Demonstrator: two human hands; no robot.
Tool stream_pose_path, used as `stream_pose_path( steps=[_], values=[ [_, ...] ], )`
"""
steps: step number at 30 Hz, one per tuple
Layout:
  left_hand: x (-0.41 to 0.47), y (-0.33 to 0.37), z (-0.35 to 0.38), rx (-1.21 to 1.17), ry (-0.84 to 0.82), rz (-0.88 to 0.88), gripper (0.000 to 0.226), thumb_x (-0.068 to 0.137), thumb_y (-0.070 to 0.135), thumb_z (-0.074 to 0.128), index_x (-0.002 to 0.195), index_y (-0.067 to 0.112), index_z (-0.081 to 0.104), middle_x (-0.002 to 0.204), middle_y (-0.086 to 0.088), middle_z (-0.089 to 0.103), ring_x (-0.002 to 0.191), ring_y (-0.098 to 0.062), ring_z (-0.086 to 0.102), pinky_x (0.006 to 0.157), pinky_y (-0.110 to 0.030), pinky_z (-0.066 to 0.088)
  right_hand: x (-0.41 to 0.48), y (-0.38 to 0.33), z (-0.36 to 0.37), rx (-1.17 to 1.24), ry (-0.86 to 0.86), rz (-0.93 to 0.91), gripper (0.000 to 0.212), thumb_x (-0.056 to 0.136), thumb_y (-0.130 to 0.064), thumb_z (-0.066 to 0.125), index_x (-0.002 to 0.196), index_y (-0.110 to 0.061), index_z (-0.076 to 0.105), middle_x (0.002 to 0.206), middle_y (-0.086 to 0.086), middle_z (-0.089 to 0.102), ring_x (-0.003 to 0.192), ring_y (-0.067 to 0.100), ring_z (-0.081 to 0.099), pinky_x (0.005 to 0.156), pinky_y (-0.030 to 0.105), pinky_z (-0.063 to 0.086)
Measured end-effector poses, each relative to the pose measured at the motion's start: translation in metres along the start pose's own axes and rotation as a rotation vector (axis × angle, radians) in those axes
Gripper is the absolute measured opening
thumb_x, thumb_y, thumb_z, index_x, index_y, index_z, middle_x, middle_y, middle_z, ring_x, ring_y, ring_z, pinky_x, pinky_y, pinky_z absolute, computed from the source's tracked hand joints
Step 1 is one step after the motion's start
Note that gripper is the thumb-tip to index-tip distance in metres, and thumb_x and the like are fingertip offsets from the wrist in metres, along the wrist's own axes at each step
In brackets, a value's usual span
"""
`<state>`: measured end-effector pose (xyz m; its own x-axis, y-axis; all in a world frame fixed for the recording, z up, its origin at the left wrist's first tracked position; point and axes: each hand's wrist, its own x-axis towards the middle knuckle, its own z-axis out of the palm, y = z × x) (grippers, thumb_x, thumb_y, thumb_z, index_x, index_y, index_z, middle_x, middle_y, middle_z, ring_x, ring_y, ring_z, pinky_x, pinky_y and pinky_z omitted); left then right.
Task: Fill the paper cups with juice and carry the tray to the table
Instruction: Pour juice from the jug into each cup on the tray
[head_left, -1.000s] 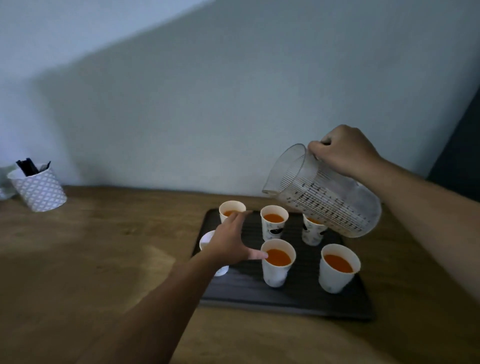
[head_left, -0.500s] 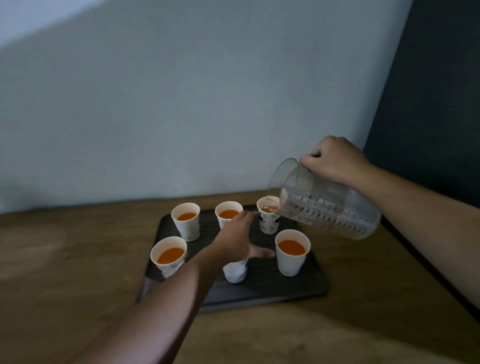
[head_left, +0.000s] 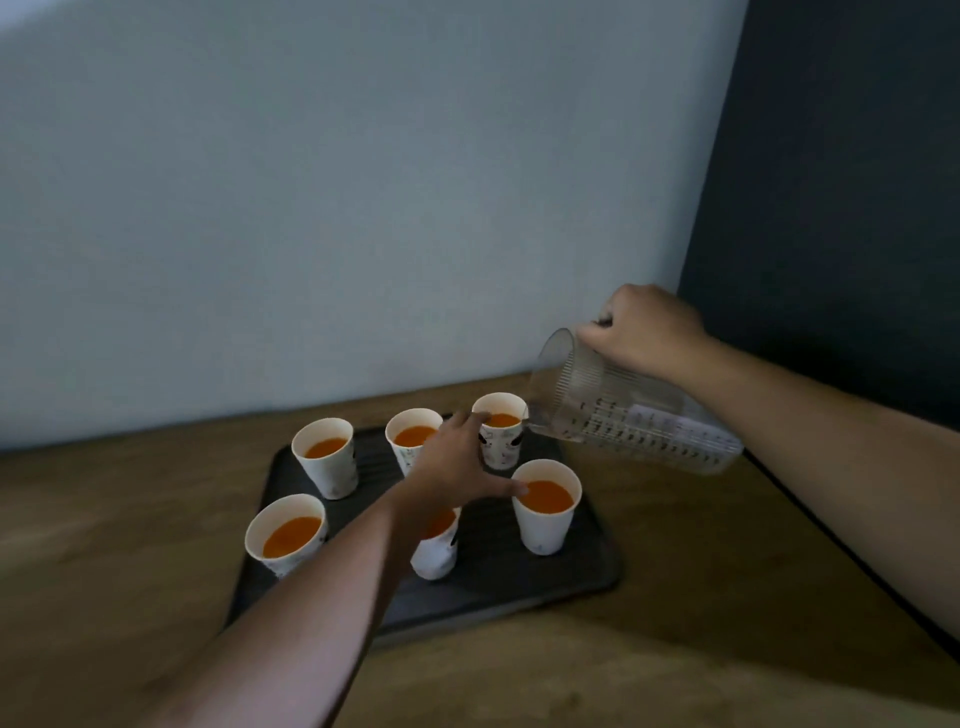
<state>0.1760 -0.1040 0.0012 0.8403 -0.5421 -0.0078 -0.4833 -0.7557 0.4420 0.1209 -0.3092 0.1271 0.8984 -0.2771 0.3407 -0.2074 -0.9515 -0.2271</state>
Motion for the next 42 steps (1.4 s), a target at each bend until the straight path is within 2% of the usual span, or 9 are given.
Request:
stream_pose_path(
  steps=[4,7,11,18,23,34,39,42],
  values=[
    [0.025,-0.005,-0.012,0.015,0.047,-0.02,0.09,0.066,0.049,0.08,0.141,0.023,0.038,0.146,-0.003,0.043,0.132,-0.022,0.041,0.103,-0.042,0.04,0.02,-0.004,0.009,-0.016,-0.011,-0.015,0.038,0.084,-0.042,0.055,0.056,-0.017,0.05,0.053,0.0,0.047,0.048,0.018,0.042,0.049,0.026,0.031],
    [0.047,-0.008,-0.014,0.042,0.031,-0.033,0.086,0.069,0.047,0.078,0.14,0.021,0.038,0.145,-0.004,0.043,0.132,-0.023,0.042,0.106,-0.044,0.04,0.036,-0.009,0.02,-0.061,-0.036,-0.054,0.038,0.086,-0.045,0.054,0.06,-0.018,0.052,0.055,0.0,0.049,0.049,0.016,0.044,0.048,0.026,0.03],
    [0.066,-0.013,-0.013,0.049,-0.024,-0.073,0.083,0.072,0.046,0.077,0.14,0.018,0.038,0.144,-0.006,0.044,0.131,-0.025,0.042,0.106,-0.045,0.039,0.053,-0.015,0.035,-0.146,-0.063,-0.121,0.042,0.088,-0.046,0.052,0.058,-0.017,0.047,0.056,0.0,0.048,0.049,0.016,0.043,0.049,0.026,0.031],
    [0.085,-0.026,-0.005,-0.004,-0.064,-0.058,0.065,0.072,0.048,0.075,0.127,0.024,0.051,0.126,-0.001,0.06,0.116,-0.021,0.054,0.101,-0.048,0.043,0.07,-0.027,0.049,-0.259,-0.091,-0.235,0.042,0.089,-0.044,0.049,0.057,-0.019,0.04,0.058,0.001,0.044,0.051,0.015,0.04,0.053,0.027,0.034],
    [0.087,-0.029,-0.004,-0.033,-0.061,-0.037,0.066,0.071,0.05,0.075,0.127,0.026,0.05,0.125,0.001,0.061,0.117,-0.021,0.054,0.102,-0.049,0.042,0.077,-0.034,0.053,-0.324,-0.083,-0.297,0.042,0.09,-0.045,0.049,0.058,-0.019,0.042,0.058,0.0,0.046,0.051,0.014,0.042,0.05,0.024,0.031],
    [0.09,-0.034,-0.002,-0.077,-0.063,-0.011,0.07,0.072,0.051,0.073,0.132,0.026,0.048,0.126,0.0,0.061,0.115,-0.02,0.055,0.102,-0.049,0.042,0.083,-0.045,0.054,-0.451,-0.065,-0.409,0.036,0.091,-0.047,0.047,0.072,-0.016,0.052,0.059,-0.001,0.044,0.052,0.013,0.041,0.057,0.027,0.036],
    [0.089,-0.034,-0.002,-0.077,-0.061,-0.001,0.068,0.072,0.051,0.073,0.13,0.026,0.049,0.125,0.001,0.061,0.113,-0.02,0.055,0.1,-0.049,0.043,0.081,-0.047,0.053,-0.46,-0.061,-0.441,0.038,0.091,-0.046,0.048,0.065,-0.018,0.045,0.058,-0.001,0.043,0.051,0.013,0.04,0.058,0.028,0.036],
    [0.089,-0.035,-0.002,-0.081,-0.06,0.001,0.069,0.072,0.052,0.073,0.131,0.026,0.048,0.126,0.0,0.061,0.115,-0.02,0.054,0.101,-0.049,0.042,0.08,-0.049,0.052,-0.46,-0.061,-0.463,0.037,0.091,-0.046,0.048,0.067,-0.017,0.047,0.057,-0.001,0.043,0.051,0.012,0.039,0.059,0.028,0.037]
  ],
)
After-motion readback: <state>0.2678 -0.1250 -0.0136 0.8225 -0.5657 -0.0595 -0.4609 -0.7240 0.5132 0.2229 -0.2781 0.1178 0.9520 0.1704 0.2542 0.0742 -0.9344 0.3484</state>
